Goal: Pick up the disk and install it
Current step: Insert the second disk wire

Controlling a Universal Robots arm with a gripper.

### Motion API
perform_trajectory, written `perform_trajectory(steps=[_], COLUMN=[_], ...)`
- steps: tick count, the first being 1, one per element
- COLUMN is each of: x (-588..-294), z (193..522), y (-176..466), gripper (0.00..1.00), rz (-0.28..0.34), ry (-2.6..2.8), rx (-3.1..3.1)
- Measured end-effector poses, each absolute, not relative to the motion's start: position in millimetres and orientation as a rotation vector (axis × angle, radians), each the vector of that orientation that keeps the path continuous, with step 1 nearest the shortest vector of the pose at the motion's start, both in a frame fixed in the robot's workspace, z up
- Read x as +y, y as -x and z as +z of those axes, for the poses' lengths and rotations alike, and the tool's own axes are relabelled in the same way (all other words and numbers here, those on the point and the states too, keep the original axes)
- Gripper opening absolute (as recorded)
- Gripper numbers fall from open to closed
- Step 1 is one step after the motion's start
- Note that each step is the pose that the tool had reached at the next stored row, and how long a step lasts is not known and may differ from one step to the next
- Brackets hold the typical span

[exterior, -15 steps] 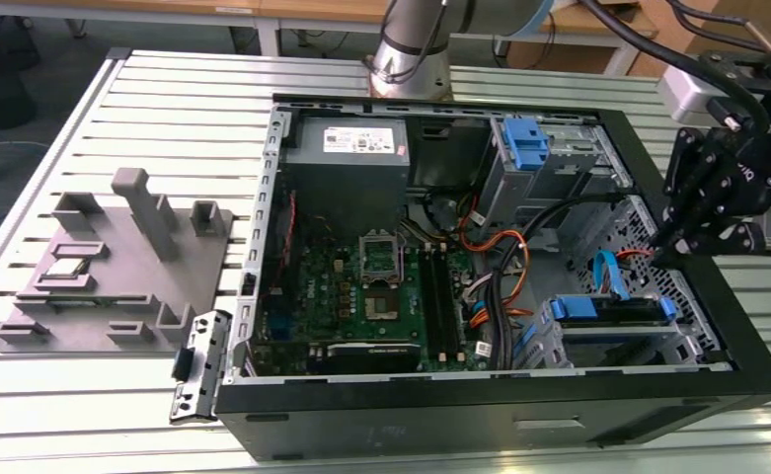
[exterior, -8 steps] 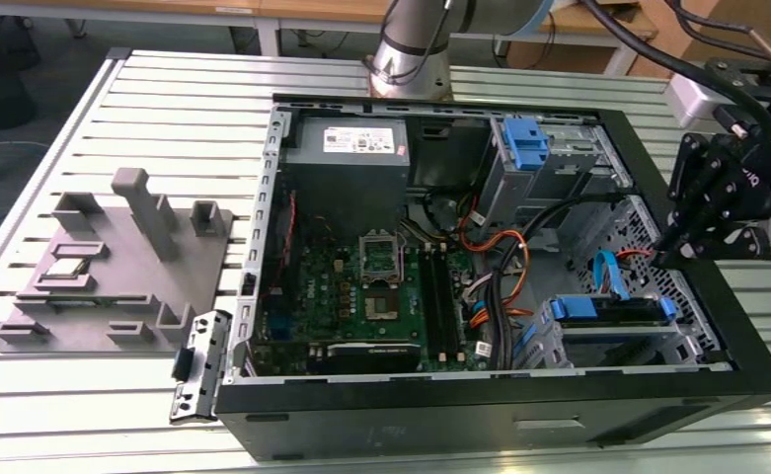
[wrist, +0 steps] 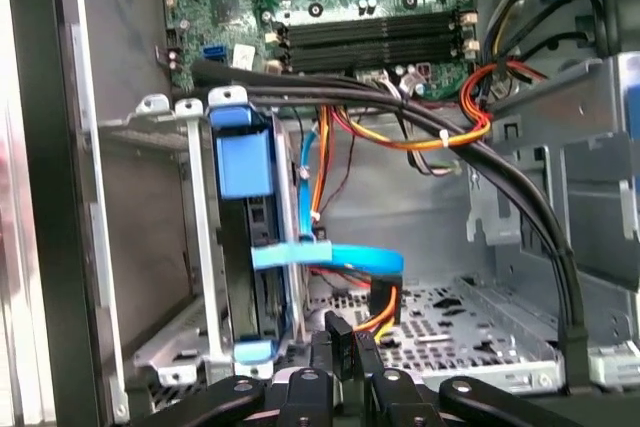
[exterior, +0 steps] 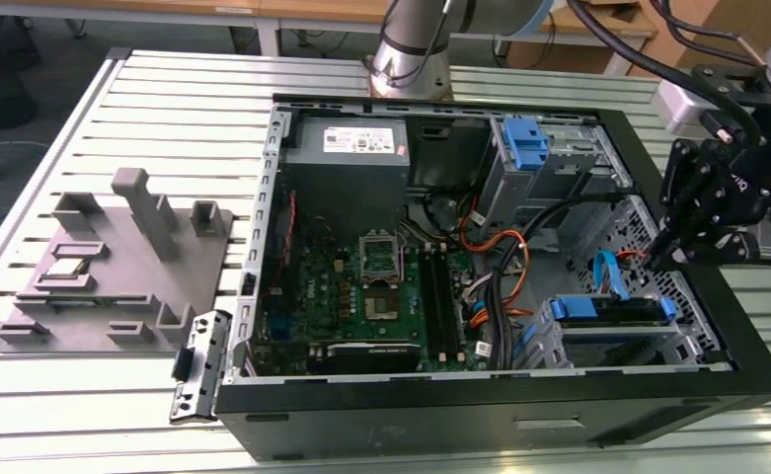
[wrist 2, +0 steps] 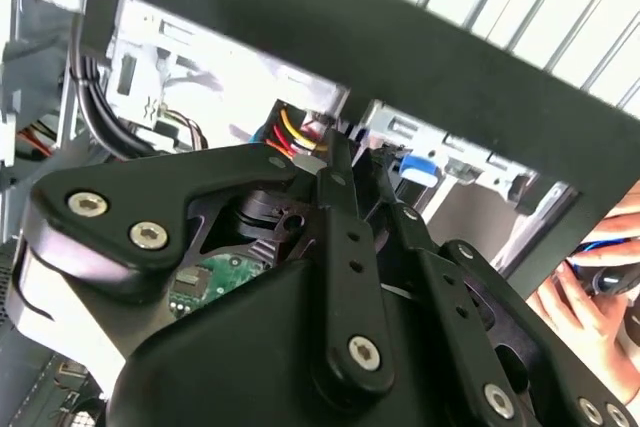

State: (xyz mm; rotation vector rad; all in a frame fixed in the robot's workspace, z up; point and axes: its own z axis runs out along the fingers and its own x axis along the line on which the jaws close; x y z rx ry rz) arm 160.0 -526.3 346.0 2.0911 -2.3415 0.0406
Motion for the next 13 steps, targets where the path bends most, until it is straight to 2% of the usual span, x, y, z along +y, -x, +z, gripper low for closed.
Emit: perform_trajectory(steps=[13], x=[-526.5], z=[346.0], y=[-145.9], gripper=[0.24], rz=[0.052], ry=[-2.093], rx=[-2.344])
